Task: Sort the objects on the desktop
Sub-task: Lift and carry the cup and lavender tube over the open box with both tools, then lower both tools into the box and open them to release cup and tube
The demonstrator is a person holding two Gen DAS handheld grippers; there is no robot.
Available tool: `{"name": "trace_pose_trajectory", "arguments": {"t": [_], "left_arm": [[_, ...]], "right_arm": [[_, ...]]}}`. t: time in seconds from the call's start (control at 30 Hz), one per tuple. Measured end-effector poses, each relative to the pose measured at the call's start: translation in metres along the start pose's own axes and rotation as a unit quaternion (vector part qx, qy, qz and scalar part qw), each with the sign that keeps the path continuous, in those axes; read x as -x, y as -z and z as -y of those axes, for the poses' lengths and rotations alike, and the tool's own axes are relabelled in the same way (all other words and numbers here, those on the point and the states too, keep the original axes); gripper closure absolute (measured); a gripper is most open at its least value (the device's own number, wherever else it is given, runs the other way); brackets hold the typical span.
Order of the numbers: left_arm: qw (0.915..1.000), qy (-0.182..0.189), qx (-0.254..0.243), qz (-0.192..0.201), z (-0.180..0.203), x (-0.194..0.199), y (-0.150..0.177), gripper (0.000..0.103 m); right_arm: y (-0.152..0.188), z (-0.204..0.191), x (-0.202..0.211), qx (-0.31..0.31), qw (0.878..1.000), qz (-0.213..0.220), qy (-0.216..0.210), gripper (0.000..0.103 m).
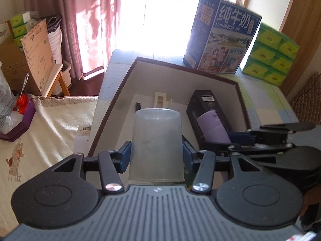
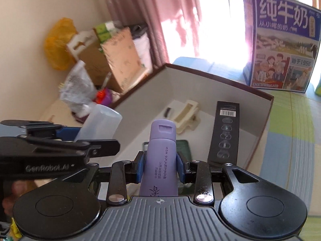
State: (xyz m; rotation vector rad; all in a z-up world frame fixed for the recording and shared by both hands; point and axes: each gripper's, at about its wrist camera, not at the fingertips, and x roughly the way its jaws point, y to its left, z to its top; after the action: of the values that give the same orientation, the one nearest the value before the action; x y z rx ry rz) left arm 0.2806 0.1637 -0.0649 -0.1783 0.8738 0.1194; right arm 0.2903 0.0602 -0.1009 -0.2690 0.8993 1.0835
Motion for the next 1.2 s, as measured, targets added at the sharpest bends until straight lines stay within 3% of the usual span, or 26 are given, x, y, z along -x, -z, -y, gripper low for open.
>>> {"name": "trace_pose_trajectory", "arguments": {"t": [0.13, 0.4, 0.63, 0.87, 0.93, 1.2], "left_arm": [[0.9993, 0.002, -0.029, -0.022, -0.006, -0.032, -0.01, 0.056], [0.9955, 0.001, -0.082, -0.048, -0.009, -0.074, -0.02, 0.056], [0.9896, -0.012, -0.137, -0.042, 0.003, -0.09, -0.029, 0.057], [0.9905, -0.009, -0.132, -0.036, 0.003, -0.09, -0.031, 0.05], [0.9913, -0.009, -0.127, -0.033, 0.002, -0.085, -0.03, 0.045], [0.9966, 0.004, -0.081, -0.011, -0.002, -0.036, -0.014, 0.019]], "right_arm": [[-0.013, 0.009, -0.032, 0.024, 0.999, -0.014, 0.029, 0.073], [-0.025, 0.022, -0.065, 0.039, 0.998, -0.037, 0.04, 0.072], [-0.026, 0.029, -0.076, 0.036, 0.997, -0.041, 0.05, 0.072], [-0.026, 0.032, -0.067, 0.045, 0.998, -0.02, 0.043, 0.072], [-0.025, 0.033, -0.06, 0.044, 0.998, -0.015, 0.039, 0.068], [-0.004, 0.036, -0.009, 0.025, 0.998, 0.041, 0.033, 0.021]]}}
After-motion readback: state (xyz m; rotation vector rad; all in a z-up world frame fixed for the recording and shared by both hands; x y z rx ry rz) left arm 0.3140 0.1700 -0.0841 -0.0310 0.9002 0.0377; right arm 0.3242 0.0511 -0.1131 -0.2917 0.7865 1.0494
